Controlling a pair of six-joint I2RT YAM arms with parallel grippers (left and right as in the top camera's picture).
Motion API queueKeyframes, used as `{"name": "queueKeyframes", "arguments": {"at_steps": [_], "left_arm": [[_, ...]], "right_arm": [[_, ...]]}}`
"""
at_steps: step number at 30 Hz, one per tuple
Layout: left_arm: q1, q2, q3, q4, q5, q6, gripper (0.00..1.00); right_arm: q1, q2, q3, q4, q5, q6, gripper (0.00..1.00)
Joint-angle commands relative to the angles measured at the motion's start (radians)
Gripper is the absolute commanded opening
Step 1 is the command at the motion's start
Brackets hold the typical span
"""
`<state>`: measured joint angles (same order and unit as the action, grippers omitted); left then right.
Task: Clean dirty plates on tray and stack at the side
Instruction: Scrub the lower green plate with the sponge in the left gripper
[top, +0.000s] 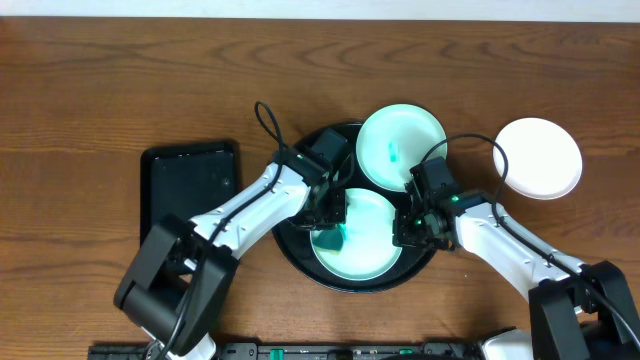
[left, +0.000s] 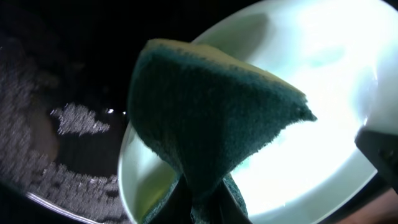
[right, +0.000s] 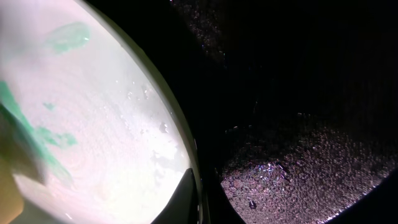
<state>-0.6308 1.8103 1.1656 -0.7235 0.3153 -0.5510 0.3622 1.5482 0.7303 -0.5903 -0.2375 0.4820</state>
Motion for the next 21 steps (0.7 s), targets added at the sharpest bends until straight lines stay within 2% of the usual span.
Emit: {"name": "queueKeyframes", "arguments": {"at_steps": [1, 7, 9, 16, 21], "left_arm": [[0.006, 0.052, 0.007, 0.038, -0.066, -0.017, 0.07], [-0.028, 0.175, 0.007, 0.109, -0.030, -0.069, 0.07], [-0.050, 0.230, 0.007, 0.142, 0.090, -0.068, 0.07], [-0.097, 0.238, 0.007, 0.337, 0.437, -0.029, 0.07], [-0.108, 0.238, 0.007, 0.391, 0.489, -0.042, 0.07]], "right_arm": [[0.033, -0.008, 0.009, -0.005, 0.059, -0.005, 0.01], [0.069, -0.008, 0.009, -0.006, 0.045, -0.005, 0.01], [0.076, -0.008, 0.009, -0.009, 0.045, -0.004, 0.01], [0.076, -0.008, 0.009, -0.020, 0.045, -0.005, 0.02], [0.076, -0.008, 0.009, -0.024, 0.045, -0.004, 0.01]]}}
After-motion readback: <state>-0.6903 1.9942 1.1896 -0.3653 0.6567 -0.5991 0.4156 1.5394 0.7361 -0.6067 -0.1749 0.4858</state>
